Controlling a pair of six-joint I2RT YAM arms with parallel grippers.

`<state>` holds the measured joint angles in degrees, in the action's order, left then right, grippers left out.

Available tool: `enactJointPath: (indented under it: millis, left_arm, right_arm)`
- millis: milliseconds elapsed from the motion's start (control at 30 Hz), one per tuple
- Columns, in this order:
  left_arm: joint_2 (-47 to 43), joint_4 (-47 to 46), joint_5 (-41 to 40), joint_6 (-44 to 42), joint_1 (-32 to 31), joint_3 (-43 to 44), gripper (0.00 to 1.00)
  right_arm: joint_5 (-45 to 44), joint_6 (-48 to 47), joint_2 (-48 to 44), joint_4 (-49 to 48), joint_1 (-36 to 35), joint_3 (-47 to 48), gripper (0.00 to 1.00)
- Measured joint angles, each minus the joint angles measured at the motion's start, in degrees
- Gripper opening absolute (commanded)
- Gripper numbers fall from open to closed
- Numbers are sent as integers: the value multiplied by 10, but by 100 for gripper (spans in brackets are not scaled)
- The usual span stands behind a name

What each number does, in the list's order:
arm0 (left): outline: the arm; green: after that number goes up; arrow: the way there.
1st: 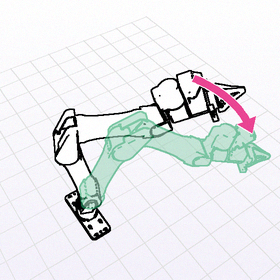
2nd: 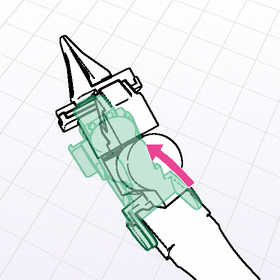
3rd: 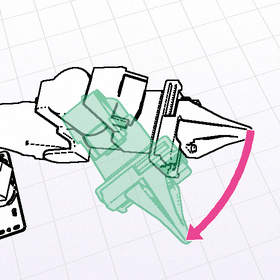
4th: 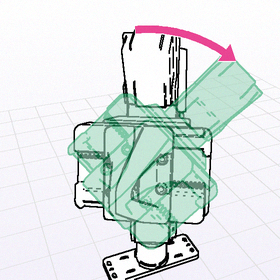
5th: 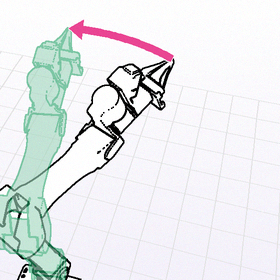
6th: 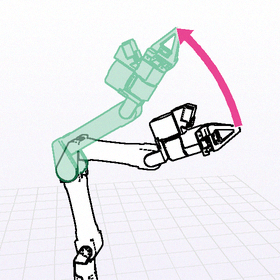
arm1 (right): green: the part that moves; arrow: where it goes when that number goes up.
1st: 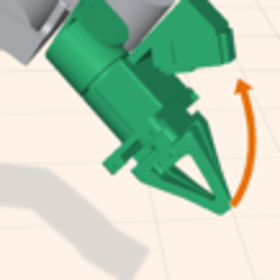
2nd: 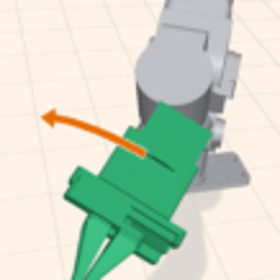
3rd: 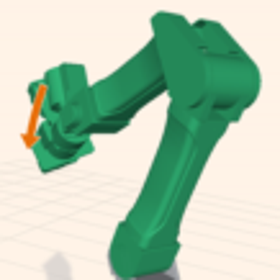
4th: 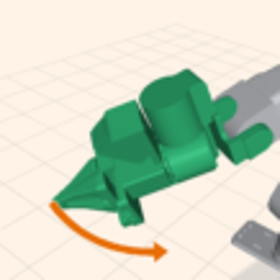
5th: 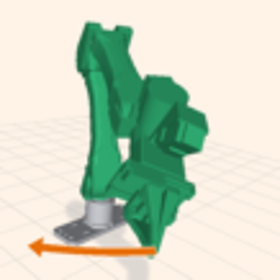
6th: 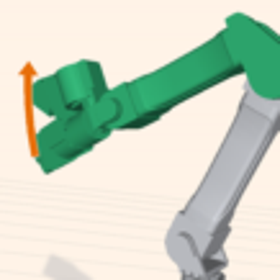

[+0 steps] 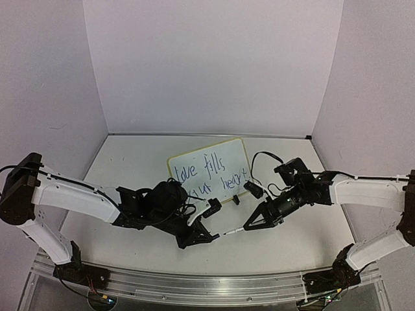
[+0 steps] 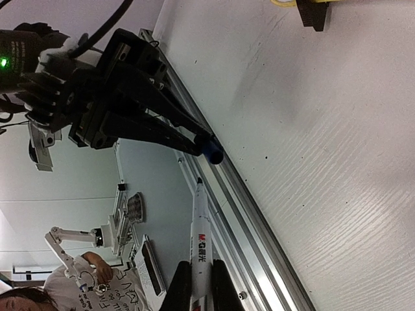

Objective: Write a sentence on the whiteboard
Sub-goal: Insert the whiteboard marker without the cap into the pen cap.

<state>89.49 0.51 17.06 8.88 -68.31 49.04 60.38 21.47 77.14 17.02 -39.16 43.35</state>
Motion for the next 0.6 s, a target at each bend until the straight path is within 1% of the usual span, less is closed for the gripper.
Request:
enactJointPath:
  millis: [600]
  left_arm:
    - [-13,-17,15,1,0,0,0]
  right_arm:
    - [6,-7,16,0,0,4,0]
